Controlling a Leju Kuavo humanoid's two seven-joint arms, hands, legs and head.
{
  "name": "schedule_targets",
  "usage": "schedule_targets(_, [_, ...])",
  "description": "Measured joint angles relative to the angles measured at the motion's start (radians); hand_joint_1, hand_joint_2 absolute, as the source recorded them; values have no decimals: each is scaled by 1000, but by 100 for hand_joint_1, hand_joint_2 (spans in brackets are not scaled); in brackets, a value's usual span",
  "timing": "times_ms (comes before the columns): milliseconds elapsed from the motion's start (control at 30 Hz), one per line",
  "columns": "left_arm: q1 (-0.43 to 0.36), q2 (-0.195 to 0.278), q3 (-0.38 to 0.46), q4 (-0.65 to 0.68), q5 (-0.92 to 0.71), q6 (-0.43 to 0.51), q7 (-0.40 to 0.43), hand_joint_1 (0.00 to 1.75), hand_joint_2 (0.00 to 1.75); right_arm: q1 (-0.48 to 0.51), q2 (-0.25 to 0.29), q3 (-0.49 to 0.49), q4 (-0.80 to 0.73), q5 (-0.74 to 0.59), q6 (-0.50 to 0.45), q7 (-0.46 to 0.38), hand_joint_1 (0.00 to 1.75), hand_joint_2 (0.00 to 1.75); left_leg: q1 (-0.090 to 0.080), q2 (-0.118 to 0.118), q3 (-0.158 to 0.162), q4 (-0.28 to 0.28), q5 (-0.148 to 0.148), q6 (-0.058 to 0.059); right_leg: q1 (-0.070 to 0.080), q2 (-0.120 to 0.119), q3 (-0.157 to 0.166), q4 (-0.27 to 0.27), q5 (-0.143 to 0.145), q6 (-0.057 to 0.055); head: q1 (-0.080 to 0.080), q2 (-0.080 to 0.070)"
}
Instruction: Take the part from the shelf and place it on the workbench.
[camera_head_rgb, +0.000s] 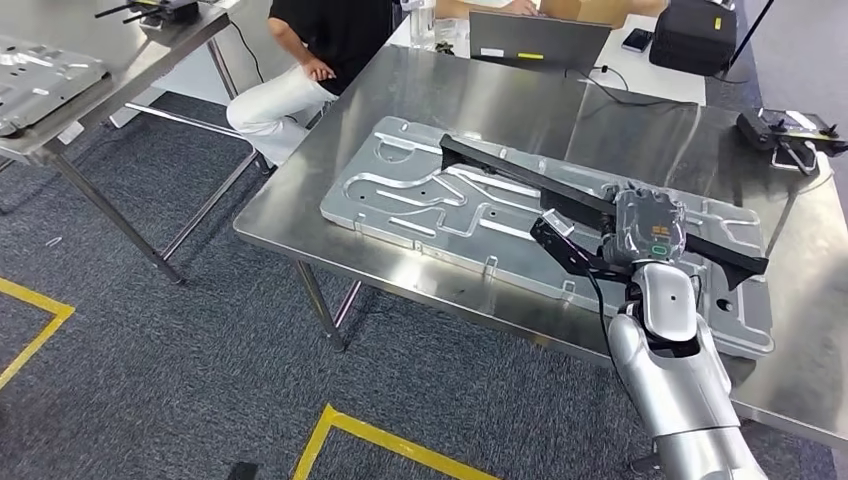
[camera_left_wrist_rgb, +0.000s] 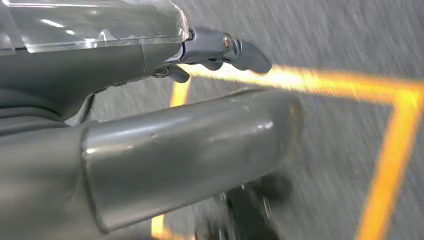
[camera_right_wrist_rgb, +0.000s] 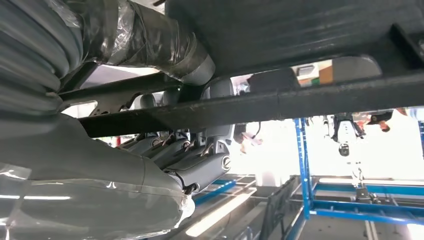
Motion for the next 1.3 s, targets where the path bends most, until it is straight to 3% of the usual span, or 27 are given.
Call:
schedule_targets(100, [-16,-46,-8,6,-1,8,6,0,0,-4,-5,2,24,4,-2,1,175,175,-2,-1,16,-30,-24,13,0,1,1,-7,-9,17,0,0])
schedule_targets(167, [-20,-61,-14,9,0,5,4,0,0,-7,-8,2,34,5,-2,1,175,175,2,-1,30,-40,-31,25,-2,0,-6,20,-24,28,1,0])
schedule_targets(200, [-22,-65,-16,9,1,4,3,0,0,-10,-10,3,38,6,-3,1,175,175,4,-1,38,-44,-35,31,-3,-1,-29,66,-42,32,1,0])
schedule_targets(267, [-24,-68,-18,10,2,2,2,0,0,-12,-16,3,47,6,-3,1,175,175,3,-1,52,-46,-47,40,-4,-2,-115,205,-83,37,1,0])
schedule_targets(300, [-25,-68,-18,10,3,2,2,0,0,-10,-19,3,52,6,-3,2,175,175,3,-2,60,-46,-54,41,-5,-2,-159,262,-90,40,1,0])
schedule_targets(333, [-25,-68,-19,10,3,1,1,0,0,-8,-21,3,57,6,-3,2,175,175,2,-4,70,-46,-62,42,-5,-2,-189,288,-76,41,1,0])
schedule_targets(367, [-25,-70,-19,10,3,1,1,0,0,-6,-22,3,62,6,-3,3,175,175,2,-5,83,-46,-71,41,-5,-2,-201,274,-39,40,1,0])
schedule_targets(433, [-24,-74,-20,10,3,-1,1,0,0,-5,-24,3,68,6,-3,3,175,175,2,-7,110,-47,-91,36,-5,-3,-177,155,70,35,2,0])
schedule_targets(467, [-25,-76,-21,10,3,-1,1,0,0,-7,-25,3,70,6,-3,3,175,175,1,-7,120,-46,-101,32,-1,-4,-159,97,108,31,2,0])
schedule_targets(500, [-26,-78,-21,10,3,-1,1,0,0,-8,-27,3,72,6,-3,3,175,175,0,-7,126,-46,-108,26,2,-5,-142,51,123,25,2,0])
schedule_targets(567, [-29,-81,-22,11,4,-2,0,0,0,-9,-31,3,75,2,-4,3,175,175,-2,-7,129,-48,-115,16,8,-3,-131,23,111,16,2,0])
schedule_targets(667, [-30,-81,-22,11,4,-2,-1,0,0,-4,-37,3,76,-9,-7,1,175,175,-3,-3,127,-31,-133,2,-1,2,-114,7,97,2,0,0])
schedule_targets(733, [-33,-81,-23,11,4,-2,-2,0,0,-1,-42,3,78,-14,-9,-1,175,175,-1,-2,80,61,-168,-5,-6,-1,-96,1,88,-9,0,0])
schedule_targets(800, [-31,-81,-23,11,5,-1,-2,0,0,6,-46,3,81,-17,-11,-2,175,175,2,-2,-6,195,-201,-10,-5,-1,-83,1,76,-14,-1,0])
schedule_targets(833, [-29,-81,-23,11,6,-1,-2,0,0,10,-47,3,83,-18,-13,-2,175,175,2,-2,-41,234,-196,-11,-5,1,-75,2,69,-14,-1,0])
schedule_targets(867, [-27,-81,-23,11,6,-1,-1,0,0,14,-48,3,83,-20,-15,-3,175,175,3,-2,-59,237,-172,-11,-4,3,-65,2,60,-13,-1,0])
schedule_targets(933, [-26,-81,-23,11,8,1,-1,0,0,21,-50,3,84,-23,-18,-4,175,175,2,-2,-39,131,-74,-6,-4,7,-41,4,43,-8,-1,0])
schedule_targets(1000, [-27,-81,-23,11,10,3,-1,0,0,25,-53,3,85,-26,-18,-5,175,175,-1,-3,-2,17,-12,3,-2,9,-28,5,29,1,0,0])
schedule_targets(1133, [-29,-81,-26,11,13,6,-3,0,0,27,-61,2,81,-28,-25,-6,175,175,-5,-3,17,-32,-19,19,-1,13,-30,0,22,22,0,0])
schedule_targets(1200, [-30,-82,-28,11,13,9,-5,0,87,32,-65,0,79,-30,-25,-7,87,87,-1,-3,29,-44,-20,29,-3,9,-42,35,-1,32,0,0])
schedule_targets(1267, [-33,-82,-30,11,14,10,-5,0,175,39,-68,-1,78,-31,-25,-8,0,0,-1,-3,37,-48,-24,39,-4,4,-101,149,-52,39,1,0])
schedule_targets(1300, [-34,-82,-31,11,14,10,-5,0,175,43,-70,-2,78,-32,-25,-9,0,0,-1,-3,39,-48,-27,42,-4,3,-141,216,-74,42,1,0])
